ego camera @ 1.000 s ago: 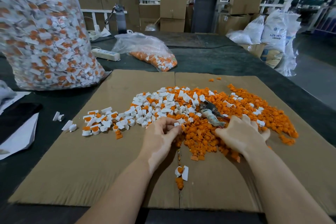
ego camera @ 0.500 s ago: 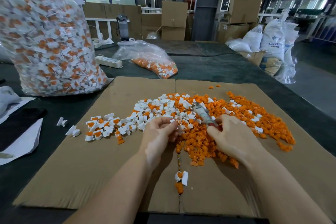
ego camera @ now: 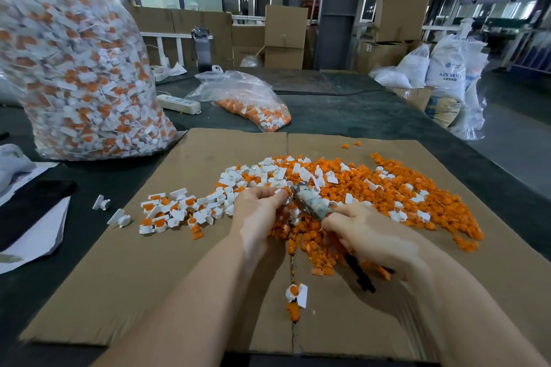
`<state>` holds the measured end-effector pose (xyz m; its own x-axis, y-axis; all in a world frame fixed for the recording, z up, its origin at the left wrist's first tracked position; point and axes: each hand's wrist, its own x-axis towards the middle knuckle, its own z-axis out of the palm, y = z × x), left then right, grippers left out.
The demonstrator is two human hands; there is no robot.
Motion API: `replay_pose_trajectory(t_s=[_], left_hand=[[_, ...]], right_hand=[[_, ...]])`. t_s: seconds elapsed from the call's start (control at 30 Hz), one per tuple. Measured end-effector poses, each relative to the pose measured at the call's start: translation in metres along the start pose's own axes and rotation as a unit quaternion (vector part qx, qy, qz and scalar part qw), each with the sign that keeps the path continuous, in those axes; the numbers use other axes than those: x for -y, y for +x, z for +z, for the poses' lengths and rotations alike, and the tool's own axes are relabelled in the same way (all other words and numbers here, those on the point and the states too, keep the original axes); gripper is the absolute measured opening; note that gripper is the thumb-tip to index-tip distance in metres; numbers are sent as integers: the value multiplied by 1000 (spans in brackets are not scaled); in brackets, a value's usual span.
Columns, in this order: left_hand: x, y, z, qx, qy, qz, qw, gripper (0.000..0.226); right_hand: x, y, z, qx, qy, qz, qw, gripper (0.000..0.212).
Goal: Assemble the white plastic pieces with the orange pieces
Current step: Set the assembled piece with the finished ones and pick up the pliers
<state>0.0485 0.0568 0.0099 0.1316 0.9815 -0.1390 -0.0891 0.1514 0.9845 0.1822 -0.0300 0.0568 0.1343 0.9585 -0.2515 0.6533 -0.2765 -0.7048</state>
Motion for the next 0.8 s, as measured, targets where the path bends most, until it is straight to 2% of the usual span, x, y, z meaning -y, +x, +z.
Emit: replay_pose_trajectory(t_s=[0.33,0.57,0.8], left_hand=[[1,-3,-1,7,9,-3,1000,8],[0,-6,1,10,-16,-4,1000,12],[5,-9,1,4,-22,-4,1000,7]], right_hand=[[-1,0,2,14,-36,-23,999,27],[-3,1,14,-54,-90,-67,992,33],[-5,1,23,-82,-115,-60,988,29]])
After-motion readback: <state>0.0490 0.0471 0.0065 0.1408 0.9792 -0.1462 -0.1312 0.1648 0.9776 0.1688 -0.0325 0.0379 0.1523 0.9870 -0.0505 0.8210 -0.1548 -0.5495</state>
